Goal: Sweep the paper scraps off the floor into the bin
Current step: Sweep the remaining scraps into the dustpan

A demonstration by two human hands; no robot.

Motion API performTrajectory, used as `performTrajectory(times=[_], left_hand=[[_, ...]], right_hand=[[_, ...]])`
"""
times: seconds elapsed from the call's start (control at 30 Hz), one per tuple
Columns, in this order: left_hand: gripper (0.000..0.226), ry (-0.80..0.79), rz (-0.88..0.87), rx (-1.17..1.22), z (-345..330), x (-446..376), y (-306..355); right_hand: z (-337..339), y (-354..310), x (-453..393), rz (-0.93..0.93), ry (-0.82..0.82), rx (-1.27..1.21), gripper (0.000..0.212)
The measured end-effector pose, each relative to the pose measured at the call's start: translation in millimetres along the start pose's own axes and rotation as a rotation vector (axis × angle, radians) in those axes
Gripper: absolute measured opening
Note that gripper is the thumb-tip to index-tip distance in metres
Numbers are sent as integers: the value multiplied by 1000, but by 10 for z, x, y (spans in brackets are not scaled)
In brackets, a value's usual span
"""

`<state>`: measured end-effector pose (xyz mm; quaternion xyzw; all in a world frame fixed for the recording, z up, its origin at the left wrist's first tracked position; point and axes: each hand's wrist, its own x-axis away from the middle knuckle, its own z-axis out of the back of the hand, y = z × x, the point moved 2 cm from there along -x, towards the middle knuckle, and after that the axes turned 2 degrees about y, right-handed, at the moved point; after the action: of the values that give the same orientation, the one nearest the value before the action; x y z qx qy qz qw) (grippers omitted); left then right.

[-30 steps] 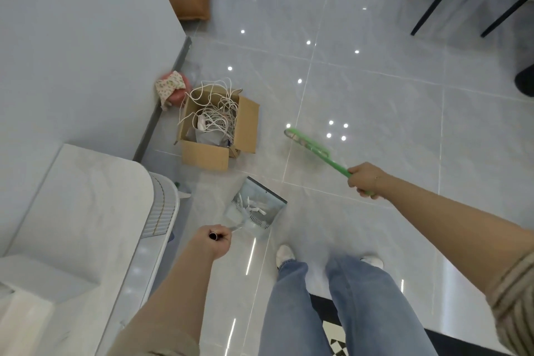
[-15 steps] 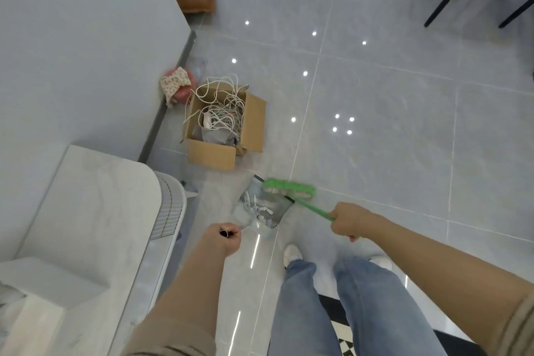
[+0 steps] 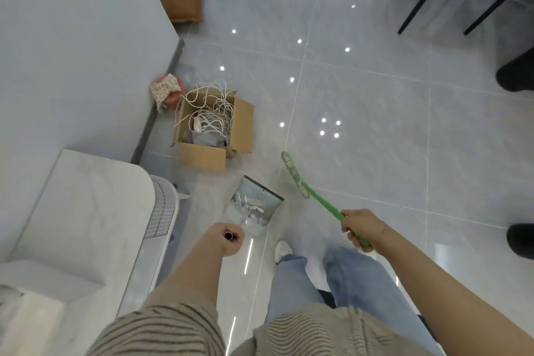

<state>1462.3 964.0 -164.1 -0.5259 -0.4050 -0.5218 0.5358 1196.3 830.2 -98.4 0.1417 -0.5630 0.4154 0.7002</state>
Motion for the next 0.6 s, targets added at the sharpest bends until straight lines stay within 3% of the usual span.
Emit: performTrajectory(times=[0.07,0.17,0.23,0.33,0.6], left_hand=[[24,-26,43,-96,75,-29,-49],[26,-107,24,-117,80,-38,-158],[32,-152,33,-84,93,-62,-257],[30,-214,71,-129,126,-88,-453],[25,-289,59,-305,150,114,-914]], right_hand=[[-35,92,38,-20,17,-80,45],[25,246,134,-111,52,-239,13],[98,342,218,-133,34,-369,2],[162,524,344,-148,3,-537,15],[158,1001,559,-181,-40,-729,17]])
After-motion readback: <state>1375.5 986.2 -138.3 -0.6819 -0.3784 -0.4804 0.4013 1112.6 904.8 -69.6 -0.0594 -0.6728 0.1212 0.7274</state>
